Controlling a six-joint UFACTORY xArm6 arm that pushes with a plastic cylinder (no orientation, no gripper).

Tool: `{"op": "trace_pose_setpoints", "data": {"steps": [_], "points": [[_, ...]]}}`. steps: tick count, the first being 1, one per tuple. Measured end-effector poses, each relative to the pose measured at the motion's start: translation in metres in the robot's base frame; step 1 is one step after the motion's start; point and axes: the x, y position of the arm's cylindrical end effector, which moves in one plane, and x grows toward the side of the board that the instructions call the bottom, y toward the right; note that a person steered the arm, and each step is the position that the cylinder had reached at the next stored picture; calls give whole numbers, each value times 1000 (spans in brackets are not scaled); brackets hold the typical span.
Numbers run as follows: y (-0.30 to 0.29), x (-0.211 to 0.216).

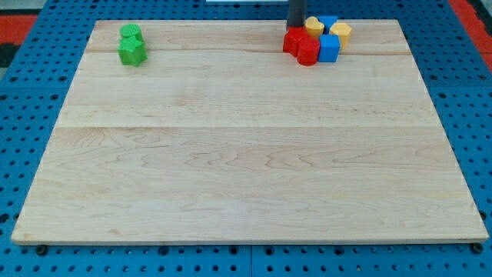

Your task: Point your arm to the top right

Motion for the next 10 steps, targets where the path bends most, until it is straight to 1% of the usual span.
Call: {"op": "trace_pose_setpoints", "data": {"steps": [1, 2, 3, 7, 9, 10], "points": [[0, 10], [2, -1], [20, -32], [15, -32], [-121, -27], [-158, 35]]}}
